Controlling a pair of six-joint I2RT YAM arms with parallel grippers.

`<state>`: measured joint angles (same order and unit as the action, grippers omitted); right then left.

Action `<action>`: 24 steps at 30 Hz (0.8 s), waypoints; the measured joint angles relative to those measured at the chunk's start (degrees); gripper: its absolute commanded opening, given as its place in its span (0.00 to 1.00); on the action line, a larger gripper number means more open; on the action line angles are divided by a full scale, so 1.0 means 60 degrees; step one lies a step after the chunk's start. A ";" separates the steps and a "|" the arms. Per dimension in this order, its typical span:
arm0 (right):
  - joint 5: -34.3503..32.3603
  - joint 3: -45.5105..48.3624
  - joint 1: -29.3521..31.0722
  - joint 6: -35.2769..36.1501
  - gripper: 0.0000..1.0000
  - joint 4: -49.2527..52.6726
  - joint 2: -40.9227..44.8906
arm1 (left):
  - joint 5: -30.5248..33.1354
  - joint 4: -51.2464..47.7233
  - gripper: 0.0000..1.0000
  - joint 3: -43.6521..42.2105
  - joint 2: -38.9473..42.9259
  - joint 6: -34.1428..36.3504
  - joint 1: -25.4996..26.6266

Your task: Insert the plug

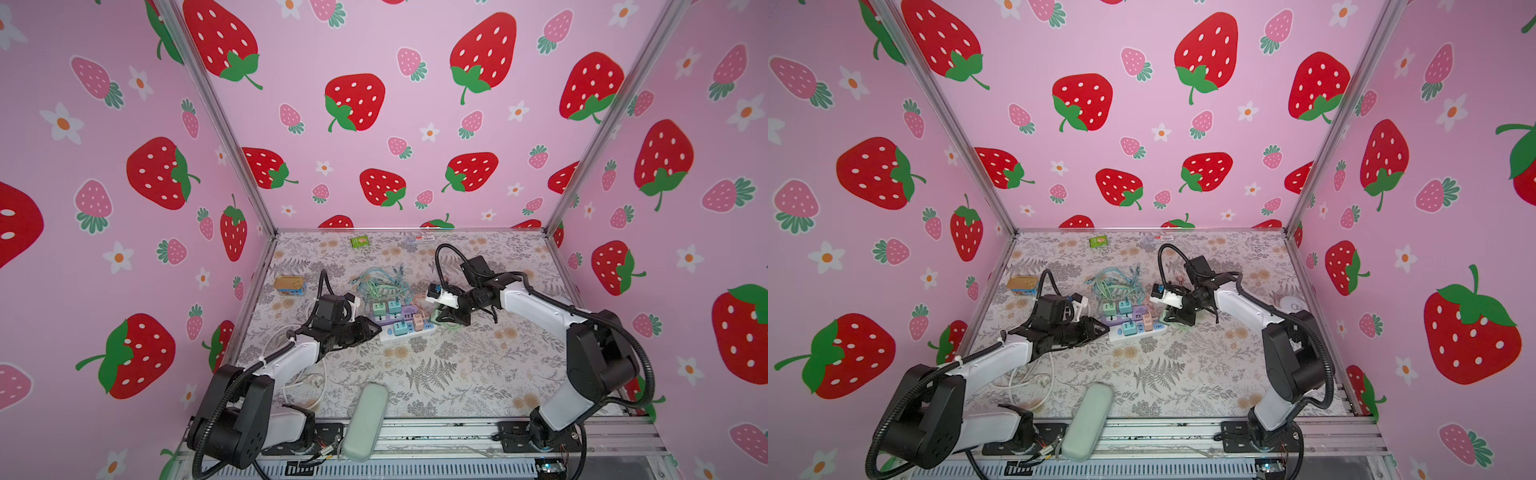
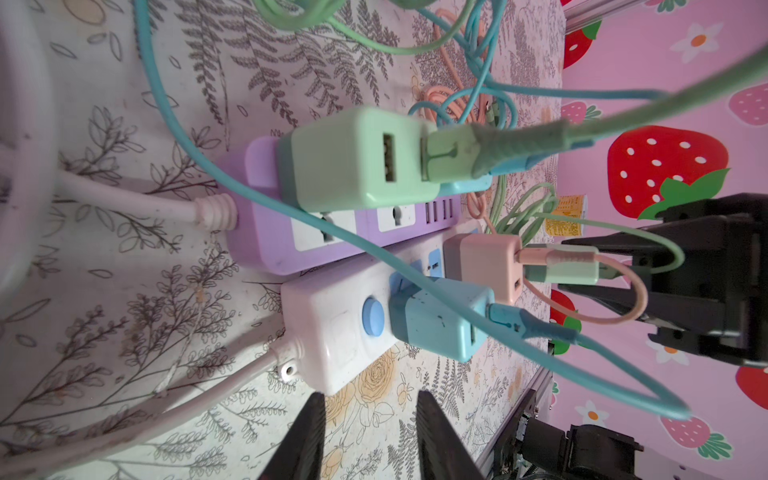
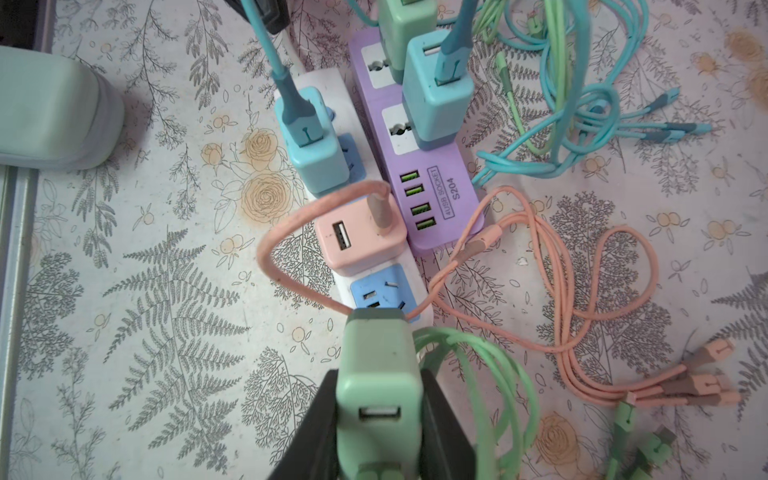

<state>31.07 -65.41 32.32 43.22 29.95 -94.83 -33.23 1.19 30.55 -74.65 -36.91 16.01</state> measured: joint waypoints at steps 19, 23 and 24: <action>-0.0433 -0.0040 0.0769 0.0375 0.15 0.0193 -0.0324 | -0.0058 0.0466 0.36 0.0000 -0.0889 -0.0113 0.0106; -0.0543 -0.0291 0.0805 0.0499 0.15 0.0346 -0.0601 | -0.0058 0.0488 0.36 0.0000 -0.0943 -0.0113 0.0109; -0.0583 -0.0364 0.0805 0.0528 0.15 0.0368 -0.0637 | -0.0058 0.0488 0.36 0.0000 -0.0943 -0.0109 0.0109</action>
<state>27.57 -67.59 37.15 46.39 32.16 -98.65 -33.58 4.12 30.55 -80.31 -37.56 16.67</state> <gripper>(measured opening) 0.290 0.360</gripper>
